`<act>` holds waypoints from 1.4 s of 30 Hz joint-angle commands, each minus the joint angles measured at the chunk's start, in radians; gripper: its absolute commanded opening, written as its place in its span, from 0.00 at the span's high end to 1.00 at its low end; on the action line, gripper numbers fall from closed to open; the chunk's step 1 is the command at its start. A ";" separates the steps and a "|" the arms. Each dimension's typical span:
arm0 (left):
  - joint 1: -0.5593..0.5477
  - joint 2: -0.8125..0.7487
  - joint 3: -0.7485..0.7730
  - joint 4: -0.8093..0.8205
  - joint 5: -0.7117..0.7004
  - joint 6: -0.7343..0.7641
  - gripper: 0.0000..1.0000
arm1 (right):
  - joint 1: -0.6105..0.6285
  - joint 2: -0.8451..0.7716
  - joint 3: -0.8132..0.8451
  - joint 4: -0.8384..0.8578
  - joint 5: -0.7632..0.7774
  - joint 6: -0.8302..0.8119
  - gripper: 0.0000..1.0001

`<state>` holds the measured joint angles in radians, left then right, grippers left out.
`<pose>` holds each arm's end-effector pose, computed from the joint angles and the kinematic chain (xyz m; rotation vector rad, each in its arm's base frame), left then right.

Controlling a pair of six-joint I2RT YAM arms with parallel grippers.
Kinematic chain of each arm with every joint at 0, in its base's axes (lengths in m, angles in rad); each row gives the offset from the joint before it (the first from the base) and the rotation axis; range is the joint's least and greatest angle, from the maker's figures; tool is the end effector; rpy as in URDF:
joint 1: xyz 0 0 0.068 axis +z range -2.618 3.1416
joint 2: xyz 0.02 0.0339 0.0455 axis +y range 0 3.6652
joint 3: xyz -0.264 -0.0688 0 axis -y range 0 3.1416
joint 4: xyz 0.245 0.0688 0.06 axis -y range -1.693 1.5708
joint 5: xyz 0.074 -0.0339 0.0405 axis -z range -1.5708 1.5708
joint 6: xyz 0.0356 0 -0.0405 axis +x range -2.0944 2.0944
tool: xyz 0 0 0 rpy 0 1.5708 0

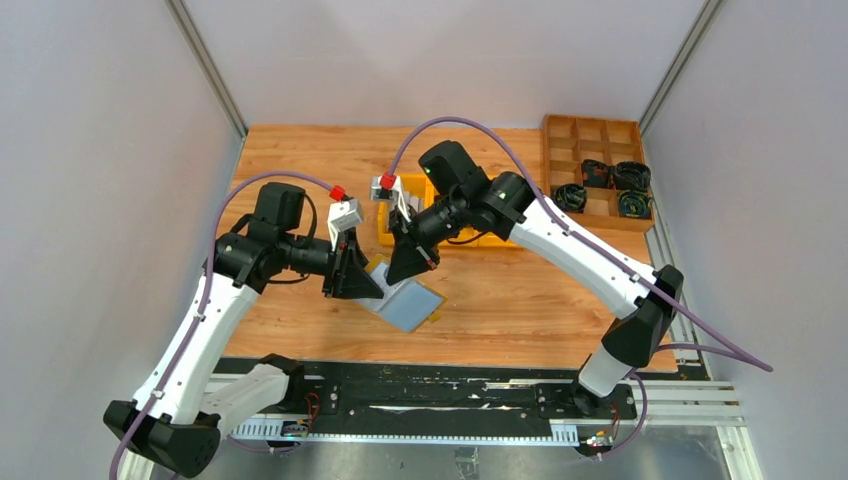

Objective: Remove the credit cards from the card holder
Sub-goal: Remove the credit card from the card holder.

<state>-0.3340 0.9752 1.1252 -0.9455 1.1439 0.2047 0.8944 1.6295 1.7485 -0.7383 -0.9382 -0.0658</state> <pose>0.1474 -0.0855 0.3646 1.0816 1.8615 -1.3925 0.1961 0.2902 0.4105 -1.5271 1.6876 1.4784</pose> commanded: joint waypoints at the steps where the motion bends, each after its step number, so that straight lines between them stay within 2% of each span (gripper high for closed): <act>1: -0.008 0.003 0.010 -0.103 0.019 0.113 0.77 | 0.015 -0.002 0.052 -0.134 0.018 -0.102 1.00; 7: -0.008 0.020 0.008 -0.124 0.033 0.142 0.98 | 0.050 0.029 0.103 -0.175 0.029 -0.140 1.00; 10: -0.008 0.032 0.016 -0.126 0.019 0.150 1.00 | 0.048 0.031 0.126 -0.139 0.074 -0.105 0.83; 12: -0.006 0.035 0.019 -0.129 -0.001 0.150 1.00 | 0.021 -0.012 0.101 -0.048 0.147 -0.032 0.72; 14: 0.010 0.043 0.026 -0.125 -0.013 0.130 1.00 | -0.038 -0.083 0.047 0.076 0.249 0.106 0.66; 15: 0.031 0.045 0.028 -0.110 -0.015 0.103 1.00 | -0.063 -0.125 0.009 0.134 0.368 0.189 0.63; 16: 0.060 0.045 0.028 -0.070 -0.012 0.047 1.00 | -0.086 -0.177 -0.050 0.196 0.519 0.271 0.57; 17: 0.102 0.043 0.024 -0.024 -0.009 0.011 1.00 | -0.093 -0.232 -0.090 0.248 0.564 0.295 0.55; 18: 0.145 0.035 0.015 0.029 -0.009 -0.047 1.00 | -0.098 -0.297 -0.168 0.366 0.597 0.333 0.50; 20: 0.222 0.004 -0.008 0.161 -0.012 -0.206 1.00 | -0.097 -0.419 -0.358 0.576 0.599 0.430 0.27; 21: 0.249 -0.015 -0.028 0.242 -0.018 -0.286 1.00 | -0.096 -0.461 -0.418 0.651 0.590 0.479 0.26; 24: 0.279 -0.079 -0.105 0.499 -0.049 -0.503 1.00 | -0.096 -0.481 -0.485 0.774 0.489 0.601 0.25; 27: 0.280 -0.108 -0.169 0.664 -0.060 -0.649 1.00 | -0.089 -0.449 -0.533 0.892 0.389 0.716 0.25; 30: 0.279 -0.121 -0.183 0.696 -0.077 -0.671 1.00 | -0.088 -0.402 -0.577 0.989 0.334 0.818 0.28; 33: 0.280 -0.139 -0.214 0.786 -0.063 -0.756 1.00 | -0.087 -0.354 -0.607 1.078 0.293 0.882 0.32; 36: 0.279 -0.152 -0.232 0.844 -0.044 -0.823 1.00 | -0.088 -0.308 -0.602 1.084 0.276 0.894 0.36; 42: 0.279 -0.165 -0.240 0.848 0.005 -0.841 1.00 | -0.092 -0.246 -0.589 1.127 0.241 0.928 0.40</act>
<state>-0.0601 0.8326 0.8951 -0.1680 1.0931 -0.5823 0.7971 1.3609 1.1389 0.2848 -0.6411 0.8070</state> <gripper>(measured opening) 0.053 0.619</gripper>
